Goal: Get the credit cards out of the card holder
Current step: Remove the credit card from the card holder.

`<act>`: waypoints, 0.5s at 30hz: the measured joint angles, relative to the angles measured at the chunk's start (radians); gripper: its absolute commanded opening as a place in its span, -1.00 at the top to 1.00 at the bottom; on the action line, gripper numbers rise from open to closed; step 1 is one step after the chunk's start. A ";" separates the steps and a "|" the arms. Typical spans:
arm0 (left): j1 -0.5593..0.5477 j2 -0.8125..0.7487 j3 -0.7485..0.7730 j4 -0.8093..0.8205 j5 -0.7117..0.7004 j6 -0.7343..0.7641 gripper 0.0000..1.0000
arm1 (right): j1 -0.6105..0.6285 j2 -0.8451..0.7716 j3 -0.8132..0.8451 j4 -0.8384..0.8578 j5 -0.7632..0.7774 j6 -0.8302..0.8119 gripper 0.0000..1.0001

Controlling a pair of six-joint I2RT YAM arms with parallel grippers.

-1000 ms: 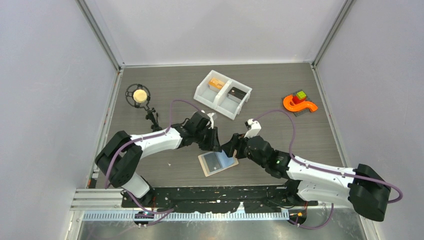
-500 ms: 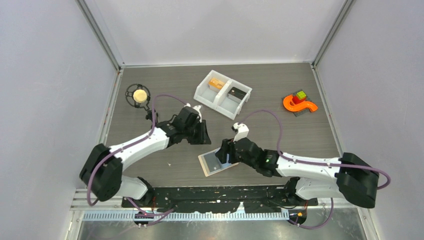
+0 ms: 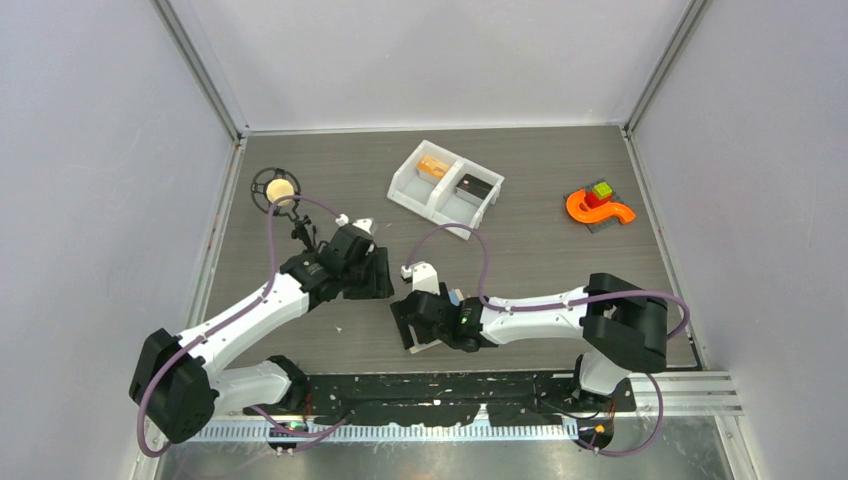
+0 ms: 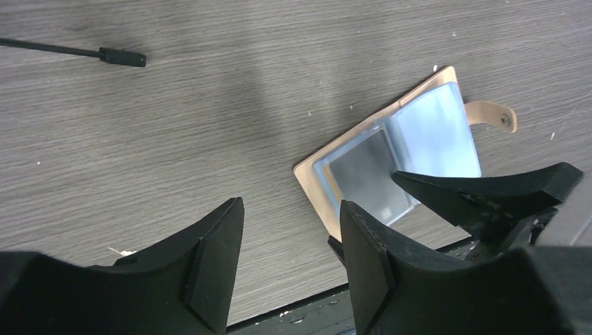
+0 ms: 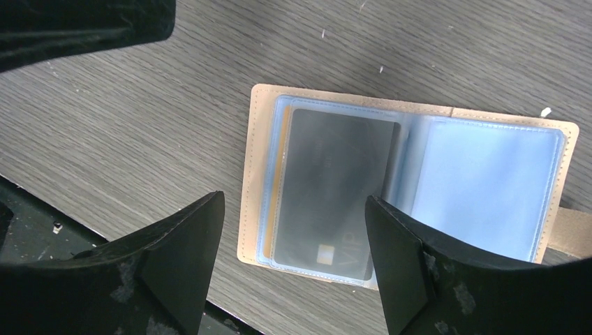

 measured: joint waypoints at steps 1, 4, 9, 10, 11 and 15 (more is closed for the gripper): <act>0.000 -0.002 -0.006 0.000 0.000 -0.001 -0.12 | 0.005 0.005 0.006 -0.012 0.007 0.000 -0.56; 0.000 -0.006 -0.027 0.000 0.001 -0.001 -0.12 | 0.012 0.008 0.013 -0.035 0.022 0.000 -0.45; 0.000 -0.021 -0.047 0.005 0.022 -0.001 -0.12 | 0.012 0.006 0.013 -0.057 0.028 -0.001 -0.39; 0.000 -0.024 -0.049 0.007 0.027 0.000 -0.13 | 0.012 0.006 0.013 -0.060 0.028 -0.001 -0.37; 0.000 -0.025 -0.050 0.009 0.031 0.000 -0.13 | 0.012 0.004 0.013 -0.061 0.028 -0.001 -0.37; 0.000 -0.027 -0.053 0.015 0.043 0.000 -0.12 | 0.013 -0.008 0.013 -0.063 0.027 -0.001 -0.37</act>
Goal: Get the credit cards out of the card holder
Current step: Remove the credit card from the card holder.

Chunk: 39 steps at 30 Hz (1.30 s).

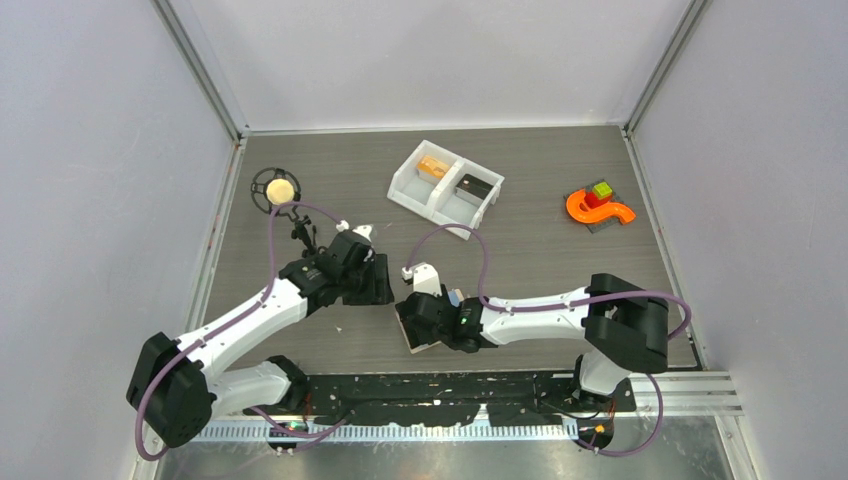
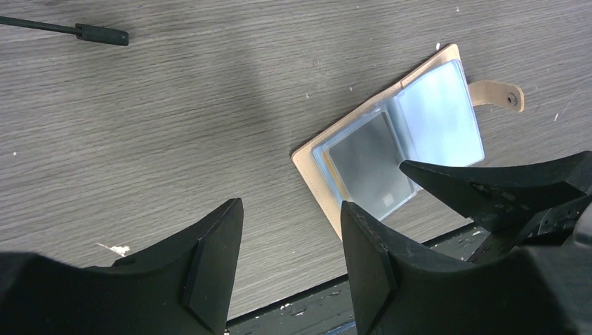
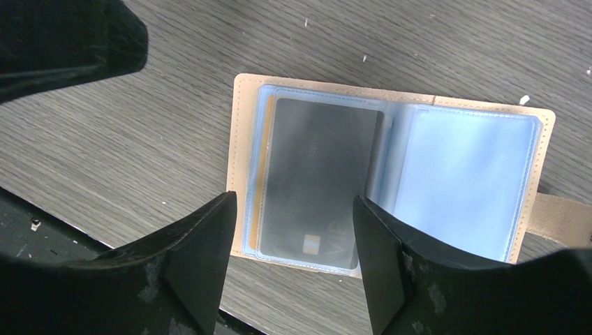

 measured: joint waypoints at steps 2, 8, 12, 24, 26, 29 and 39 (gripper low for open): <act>0.000 0.000 -0.005 0.004 0.004 0.000 -0.13 | 0.000 -0.006 0.000 -0.001 0.000 0.000 -0.39; 0.000 -0.001 -0.021 0.013 0.019 -0.001 -0.13 | 0.000 -0.007 0.000 -0.008 0.005 0.002 -0.42; 0.000 -0.001 -0.025 0.021 0.026 -0.003 -0.13 | 0.000 -0.006 0.000 -0.008 0.008 0.002 -0.47; 0.000 -0.001 -0.026 0.034 0.037 -0.004 -0.12 | 0.000 0.037 0.000 -0.008 0.023 0.003 -0.46; 0.000 -0.001 -0.029 0.039 0.037 -0.005 -0.13 | 0.001 0.040 0.000 -0.007 0.025 0.003 -0.46; 0.000 -0.001 -0.031 0.039 0.037 -0.005 -0.12 | 0.001 0.042 0.000 -0.007 0.027 0.003 -0.48; 0.000 -0.001 -0.031 0.040 0.037 -0.005 -0.13 | 0.001 0.040 0.000 -0.007 0.027 0.003 -0.46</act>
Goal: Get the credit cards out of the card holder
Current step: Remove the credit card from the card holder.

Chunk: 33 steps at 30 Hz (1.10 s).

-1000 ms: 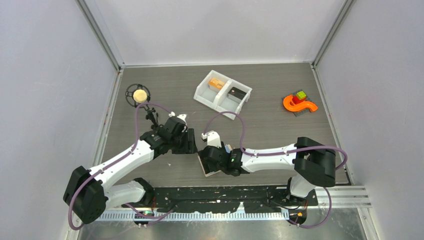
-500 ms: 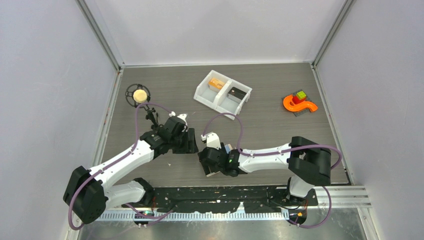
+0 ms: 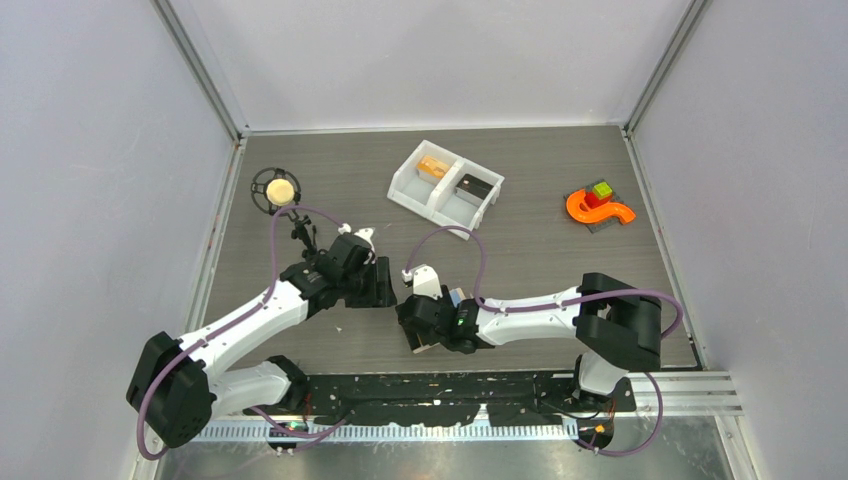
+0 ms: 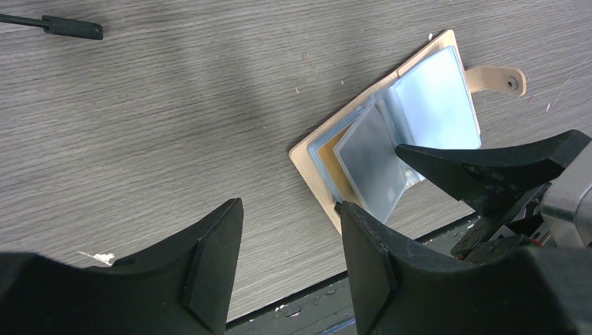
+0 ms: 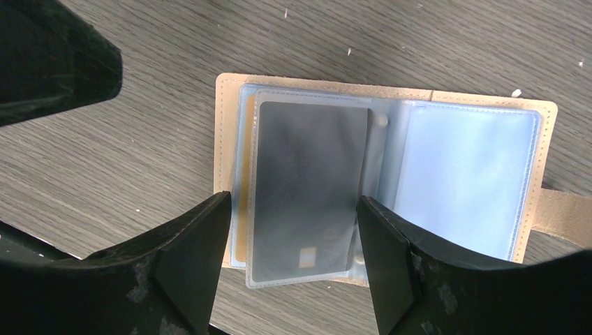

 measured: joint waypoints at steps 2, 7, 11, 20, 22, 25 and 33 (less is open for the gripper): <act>0.000 0.000 0.000 0.000 0.000 0.000 -0.13 | 0.000 0.000 0.000 0.000 0.000 0.000 -0.46; 0.000 0.000 0.000 0.000 0.003 0.000 -0.12 | 0.000 0.000 0.000 0.000 0.001 0.000 -0.36; 0.000 0.000 0.000 0.000 0.006 0.000 -0.13 | 0.000 0.000 0.000 0.001 0.005 0.000 -0.28; 0.000 0.010 0.000 0.001 0.009 0.000 -0.12 | 0.000 -0.018 -0.014 0.011 0.005 0.000 -0.26; 0.000 0.011 0.000 0.002 0.012 0.000 -0.11 | -0.001 -0.031 -0.025 0.012 0.005 0.000 -0.32; 0.000 0.013 0.000 0.006 0.018 0.000 -0.11 | -0.003 -0.054 -0.040 0.011 0.005 0.000 -0.42; 0.000 0.017 -0.001 0.009 0.026 0.000 -0.11 | -0.007 -0.115 -0.060 0.015 0.005 -0.002 -0.46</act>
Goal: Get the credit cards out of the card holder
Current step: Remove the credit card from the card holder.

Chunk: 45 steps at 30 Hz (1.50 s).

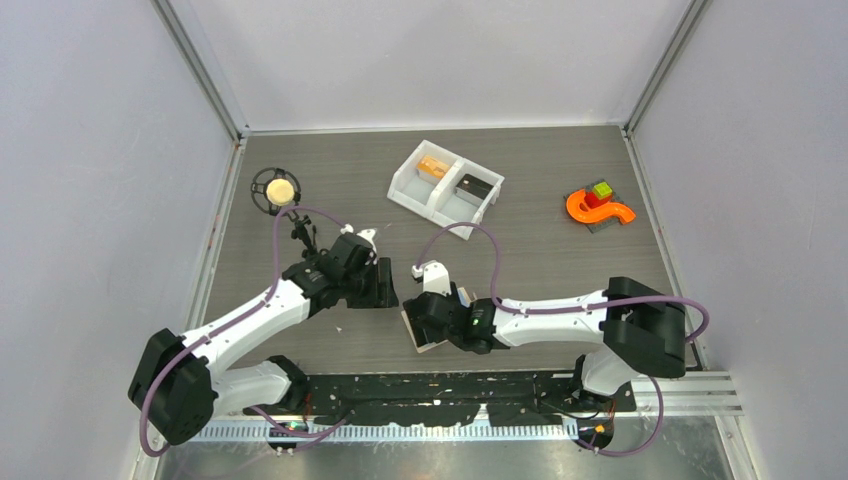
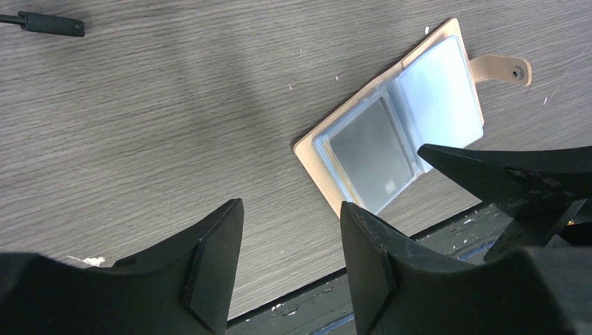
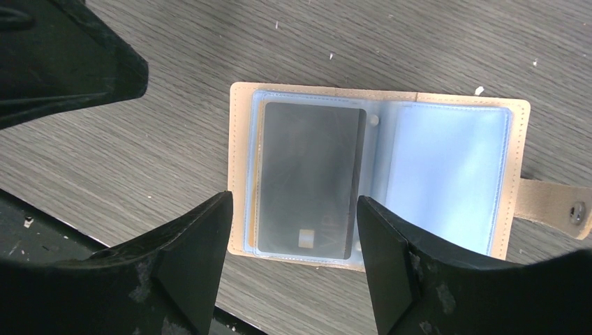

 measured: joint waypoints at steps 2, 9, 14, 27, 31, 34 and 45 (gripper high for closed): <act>0.000 0.002 0.000 0.004 0.000 0.000 -0.11 | -0.001 -0.004 -0.002 0.001 0.002 -0.002 -0.47; 0.000 0.006 -0.003 0.017 0.007 0.000 -0.11 | -0.002 0.013 -0.004 0.000 0.002 -0.002 -0.49; 0.000 0.006 -0.009 0.021 0.007 0.000 -0.11 | -0.002 0.061 -0.004 0.001 0.002 -0.003 -0.51; 0.000 0.011 -0.015 0.039 0.013 0.000 -0.05 | -0.003 0.074 0.000 0.011 0.010 -0.001 -0.29; 0.000 0.030 -0.015 0.048 0.030 -0.001 0.02 | -0.011 0.072 -0.001 0.020 0.009 -0.001 -0.22; 0.000 0.049 -0.015 0.059 0.045 0.000 0.05 | -0.018 0.064 -0.012 0.038 0.005 -0.001 -0.20; -0.016 0.125 -0.015 0.100 0.093 0.000 0.11 | -0.041 0.014 -0.074 0.088 -0.029 -0.001 -0.18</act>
